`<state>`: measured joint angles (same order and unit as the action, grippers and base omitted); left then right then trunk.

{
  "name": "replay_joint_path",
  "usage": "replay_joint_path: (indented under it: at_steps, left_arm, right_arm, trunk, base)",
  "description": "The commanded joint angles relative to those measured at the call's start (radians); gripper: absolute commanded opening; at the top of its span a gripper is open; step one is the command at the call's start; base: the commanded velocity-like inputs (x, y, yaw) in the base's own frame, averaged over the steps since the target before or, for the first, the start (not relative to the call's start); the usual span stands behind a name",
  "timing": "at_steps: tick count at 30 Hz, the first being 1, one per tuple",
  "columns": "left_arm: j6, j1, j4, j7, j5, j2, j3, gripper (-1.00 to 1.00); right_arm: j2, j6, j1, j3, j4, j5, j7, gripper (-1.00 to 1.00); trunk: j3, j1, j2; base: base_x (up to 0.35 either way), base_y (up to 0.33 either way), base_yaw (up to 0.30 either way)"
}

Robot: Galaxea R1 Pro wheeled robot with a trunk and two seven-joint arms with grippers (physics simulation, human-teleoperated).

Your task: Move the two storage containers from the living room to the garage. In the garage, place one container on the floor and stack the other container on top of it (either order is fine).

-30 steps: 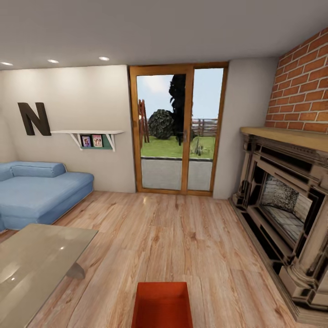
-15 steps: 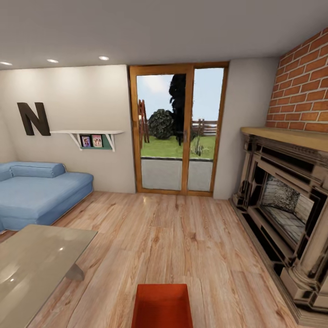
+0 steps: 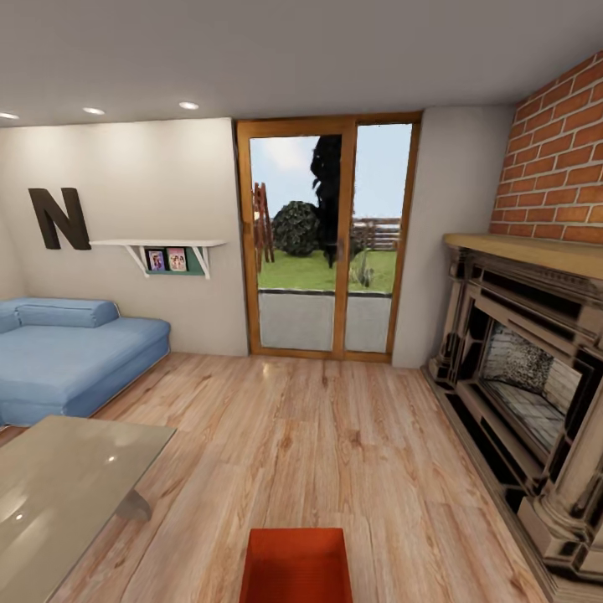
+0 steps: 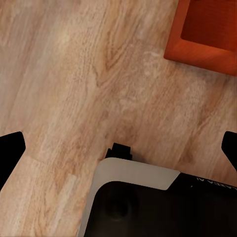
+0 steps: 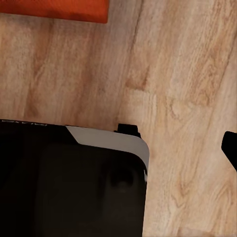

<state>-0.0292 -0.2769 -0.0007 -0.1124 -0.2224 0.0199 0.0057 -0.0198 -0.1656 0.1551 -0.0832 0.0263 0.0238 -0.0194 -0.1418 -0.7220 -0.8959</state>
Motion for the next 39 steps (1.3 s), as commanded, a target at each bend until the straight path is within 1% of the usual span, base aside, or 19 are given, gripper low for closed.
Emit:
replay_joint_path:
  at_steps: [1,21,29,39]
  left_arm:
    - [-0.003,-0.001,0.001,-0.001,-0.006,0.000,0.000,1.00]
    - [-0.003,-0.001,0.001,-0.001,-0.006,0.001,0.000,1.00]
    - [-0.003,-0.001,0.001,-0.001,-0.006,0.001,0.000,1.00]
    - [-0.003,-0.001,0.001,-0.001,-0.006,0.001,0.000,1.00]
  right_arm:
    - [0.000,-0.005,0.001,-0.007,0.003,0.002,-0.002,1.00]
    - [0.001,-0.001,0.001,-0.008,0.003,0.002,0.002,1.00]
    - [0.001,-0.003,0.001,-0.001,0.003,-0.004,0.000,1.00]
    - [0.001,-0.002,0.001,-0.002,0.003,-0.003,0.000,1.00]
  trunk:
    - [-0.001,0.000,-0.001]
    - [-0.026,0.000,-0.001]
    - [-0.038,0.000,-0.001]
    - [-0.055,0.000,-0.001]
  base:
    - [0.003,-0.001,0.000]
    - [0.000,0.000,0.113]
    - [0.000,0.000,0.014]
    - [0.000,0.000,0.000]
